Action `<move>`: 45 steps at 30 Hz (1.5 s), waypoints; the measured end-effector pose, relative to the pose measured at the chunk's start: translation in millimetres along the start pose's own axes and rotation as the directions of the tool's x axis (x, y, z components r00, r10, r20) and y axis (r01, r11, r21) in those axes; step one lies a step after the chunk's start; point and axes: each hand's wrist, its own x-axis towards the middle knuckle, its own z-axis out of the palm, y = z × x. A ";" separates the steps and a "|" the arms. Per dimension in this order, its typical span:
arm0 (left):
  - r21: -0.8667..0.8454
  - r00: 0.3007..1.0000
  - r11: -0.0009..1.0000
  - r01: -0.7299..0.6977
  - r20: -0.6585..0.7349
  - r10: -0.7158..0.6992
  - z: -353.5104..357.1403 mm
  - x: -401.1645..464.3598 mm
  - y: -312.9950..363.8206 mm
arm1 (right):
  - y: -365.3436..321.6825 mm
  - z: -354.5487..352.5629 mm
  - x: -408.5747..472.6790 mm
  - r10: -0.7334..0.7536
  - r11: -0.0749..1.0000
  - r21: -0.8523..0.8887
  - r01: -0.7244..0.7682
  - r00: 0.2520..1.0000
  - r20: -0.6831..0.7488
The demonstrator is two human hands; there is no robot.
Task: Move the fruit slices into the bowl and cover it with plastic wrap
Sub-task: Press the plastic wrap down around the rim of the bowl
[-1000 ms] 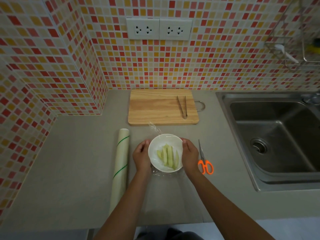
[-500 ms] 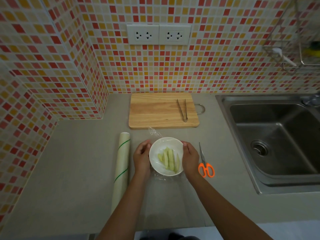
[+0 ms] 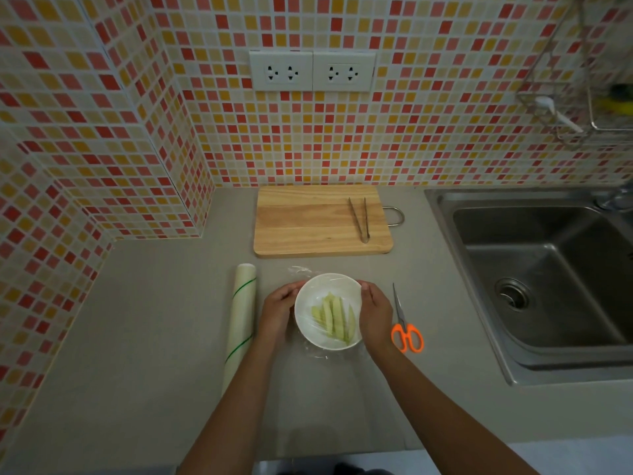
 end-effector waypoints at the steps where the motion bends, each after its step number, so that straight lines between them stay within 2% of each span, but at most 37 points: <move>1: 0.008 0.999 1.000 0.022 0.031 -0.022 -3.9 2.5 1.9 | -0.3 -0.5 0.5 -0.004 1.000 -0.005 0.004 1.000 0.004; 4: 0.097 0.995 0.994 0.057 0.077 -0.065 -9.4 9.4 10.7 | -0.3 -1.6 1.9 -0.011 0.999 -0.030 0.012 1.000 0.022; 6: 0.163 0.997 0.985 0.052 0.055 -0.061 -6.0 12.0 16.6 | 0.3 -2.0 2.8 -0.009 0.999 -0.031 0.010 1.000 0.025; 9: 0.177 0.995 0.984 -0.012 -0.095 0.029 3.8 8.3 23.4 | 0.6 -3.0 4.0 -0.013 1.000 -0.022 0.014 0.999 0.041; 12: 0.082 0.932 0.977 -0.197 -0.294 0.213 11.6 -7.3 18.5 | -1.4 -5.0 3.6 -0.008 1.000 0.008 0.007 0.997 0.074; 14: -0.006 0.932 0.971 -0.239 -0.281 0.227 18.4 -15.3 10.4 | -2.5 -5.7 4.3 0.031 0.998 0.046 -0.035 0.996 0.087; 18: -0.114 0.975 0.982 -0.151 -0.180 0.129 33.6 -21.9 -0.3 | -5.5 -8.7 2.2 0.139 0.967 0.195 -0.166 0.980 0.143; 20: -0.117 0.975 0.980 -0.161 -0.172 0.140 38.6 -23.5 -3.3 | -3.8 -9.4 -1.8 0.155 0.955 0.222 -0.199 0.967 0.200; 23: -0.139 0.975 0.978 -0.157 -0.182 0.130 42.4 -25.9 -4.0 | -3.8 -9.8 -3.0 0.167 0.950 0.220 -0.220 0.957 0.238; 26: -0.139 0.981 0.988 -0.067 -0.192 0.039 40.9 -26.5 -4.4 | -9.6 -14.4 3.8 0.154 0.971 0.134 -0.199 0.945 0.288; 28: -0.074 0.978 0.997 -0.035 -0.210 0.019 35.7 -27.7 -3.5 | -13.6 -18.3 10.2 0.138 0.982 0.080 -0.173 0.935 0.326; 29: 0.014 0.970 0.997 -0.079 -0.231 0.080 32.2 -28.3 -2.0 | -17.0 -20.2 12.7 0.133 0.985 0.058 -0.161 0.933 0.335; 30: 0.150 0.946 0.975 -0.164 -0.255 0.199 28.5 -27.3 0.5 | -20.2 -21.8 15.2 0.120 0.990 0.027 -0.136 0.939 0.322; 32: 0.380 0.871 0.880 -0.286 -0.279 0.403 22.0 -20.7 5.0 | -24.2 -23.8 17.7 0.060 0.998 -0.049 -0.050 0.974 0.220; 33: 0.422 0.847 0.858 -0.294 -0.302 0.438 19.3 -15.8 8.2 | -24.9 -24.7 16.0 0.030 0.998 -0.061 -0.021 0.988 0.150; 35: 0.398 0.860 0.874 -0.279 -0.302 0.412 17.3 -6.5 14.5 | -20.4 -25.5 5.8 0.041 0.999 -0.012 -0.040 0.998 0.054; 38: 0.176 0.972 0.971 -0.163 -0.138 0.188 29.5 -0.6 19.4 | -9.0 -18.7 -12.5 0.126 0.983 0.118 -0.140 0.985 0.116; 40: 0.141 0.995 0.988 -0.061 -0.068 0.072 38.0 0.0 15.0 | -11.4 -13.7 -10.5 0.166 0.974 0.130 -0.185 0.975 0.147; 42: 0.167 0.995 0.985 -0.046 -0.083 0.061 38.1 -3.6 7.9 | -19.3 -13.2 0.0 0.161 0.981 0.077 -0.176 0.972 0.170; 45: 0.225 0.982 0.973 -0.056 -0.164 0.094 28.1 -3.5 0.0 | -21.7 -17.0 8.7 0.064 0.998 0.011 -0.066 0.987 0.145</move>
